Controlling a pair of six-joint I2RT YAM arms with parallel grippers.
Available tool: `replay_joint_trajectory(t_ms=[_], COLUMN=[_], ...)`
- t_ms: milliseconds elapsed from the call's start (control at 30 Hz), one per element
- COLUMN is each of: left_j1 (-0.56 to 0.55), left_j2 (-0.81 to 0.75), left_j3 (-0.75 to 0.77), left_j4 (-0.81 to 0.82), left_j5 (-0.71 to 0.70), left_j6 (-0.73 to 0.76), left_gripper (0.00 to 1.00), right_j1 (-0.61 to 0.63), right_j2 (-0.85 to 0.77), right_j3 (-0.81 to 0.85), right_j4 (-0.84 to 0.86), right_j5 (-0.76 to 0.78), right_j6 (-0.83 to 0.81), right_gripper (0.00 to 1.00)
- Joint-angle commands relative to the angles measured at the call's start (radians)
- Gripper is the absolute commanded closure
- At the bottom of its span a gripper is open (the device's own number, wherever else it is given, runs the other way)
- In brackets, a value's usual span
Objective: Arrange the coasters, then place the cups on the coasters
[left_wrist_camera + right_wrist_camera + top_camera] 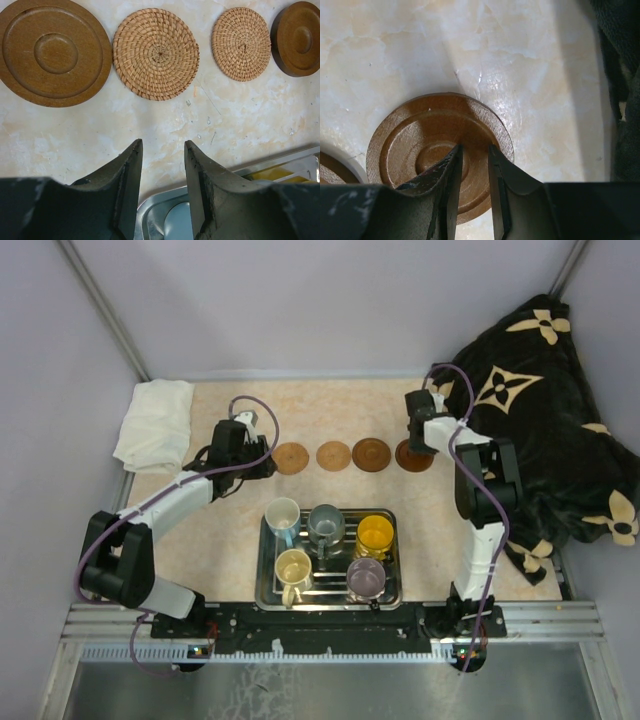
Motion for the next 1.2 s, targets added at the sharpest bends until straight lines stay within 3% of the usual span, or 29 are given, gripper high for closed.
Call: replay_joint_trajectory(t_ms=[0, 233, 467, 800, 1167], left_j1=[-0.001, -0.002, -0.001, 0.011, 0.138], left_j2=[0.007, 0.02, 0.02, 0.06, 0.202], left_j3=[-0.007, 0.0, 0.005, 0.044, 0.089], left_j4=[0.013, 0.011, 0.012, 0.023, 0.096], left_j5=[-0.014, -0.018, -0.034, -0.112, -0.11], left_j6=[0.018, 0.023, 0.025, 0.022, 0.004], left_gripper=[0.54, 0.54, 0.54, 0.53, 0.51], right_j1=[-0.008, -0.008, -0.005, 0.013, 0.075], right_j2=[0.048, 0.036, -0.076, -0.203, -0.427], right_j3=[0.03, 0.024, -0.037, -0.003, -0.087], right_j4=[-0.013, -0.016, 0.018, 0.028, 0.057], right_j5=[-0.006, -0.01, -0.019, -0.058, -0.07], right_j6=[0.025, 0.023, 0.009, -0.021, -0.057], right_gripper=[0.72, 0.72, 0.71, 0.7, 0.7])
